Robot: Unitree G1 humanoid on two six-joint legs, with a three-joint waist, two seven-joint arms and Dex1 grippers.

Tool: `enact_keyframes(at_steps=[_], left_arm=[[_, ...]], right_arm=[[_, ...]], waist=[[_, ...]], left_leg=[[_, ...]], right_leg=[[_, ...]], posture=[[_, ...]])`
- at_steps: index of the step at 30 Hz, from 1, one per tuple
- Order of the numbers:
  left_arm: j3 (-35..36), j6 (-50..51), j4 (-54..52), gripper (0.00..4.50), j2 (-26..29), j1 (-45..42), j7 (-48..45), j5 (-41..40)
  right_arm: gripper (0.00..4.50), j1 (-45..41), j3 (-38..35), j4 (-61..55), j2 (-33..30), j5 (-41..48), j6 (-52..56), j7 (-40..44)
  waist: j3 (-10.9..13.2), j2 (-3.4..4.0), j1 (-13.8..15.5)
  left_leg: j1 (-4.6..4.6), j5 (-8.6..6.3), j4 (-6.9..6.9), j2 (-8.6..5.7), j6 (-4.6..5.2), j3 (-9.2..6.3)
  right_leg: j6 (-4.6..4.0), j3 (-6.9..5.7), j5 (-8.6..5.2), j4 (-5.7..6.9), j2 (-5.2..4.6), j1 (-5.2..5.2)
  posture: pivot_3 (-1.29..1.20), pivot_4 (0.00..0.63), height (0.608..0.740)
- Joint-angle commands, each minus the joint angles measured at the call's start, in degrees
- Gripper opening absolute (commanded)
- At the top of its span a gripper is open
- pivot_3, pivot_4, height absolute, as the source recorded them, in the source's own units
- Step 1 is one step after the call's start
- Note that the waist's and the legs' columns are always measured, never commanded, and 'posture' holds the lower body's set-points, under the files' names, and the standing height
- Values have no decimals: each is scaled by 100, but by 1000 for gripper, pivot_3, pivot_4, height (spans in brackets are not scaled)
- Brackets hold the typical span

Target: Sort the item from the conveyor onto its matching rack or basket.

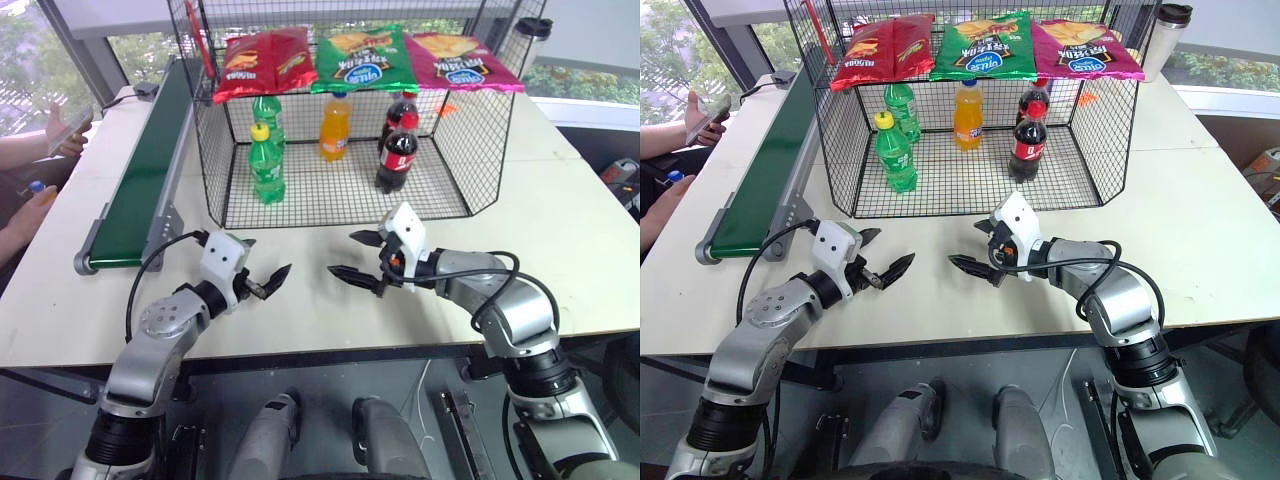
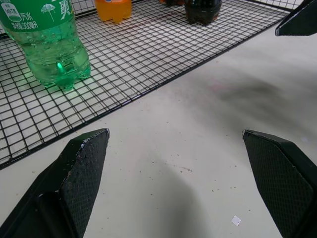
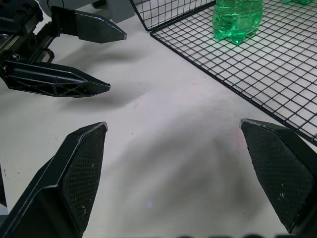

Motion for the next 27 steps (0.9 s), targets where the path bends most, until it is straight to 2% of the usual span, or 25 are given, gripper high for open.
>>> enact_keyframes(at_steps=[1,27], left_arm=[[50,-57,-159,4500,-11,-58,31,-5],[78,-54,-175,4500,24,-54,90,-13]], right_arm=[[4449,-129,-40,-255,7,78,-87,41],[4449,-185,3,-181,55,63,-166,152]], waist=[[0,0,0],[0,0,-1]], left_leg=[[0,0,0,0,0,0],[0,0,0,0,0,0]], right_leg=[[0,0,0,0,0,0],[0,0,0,0,0,0]], posture=[[0,150,739],[0,150,739]])
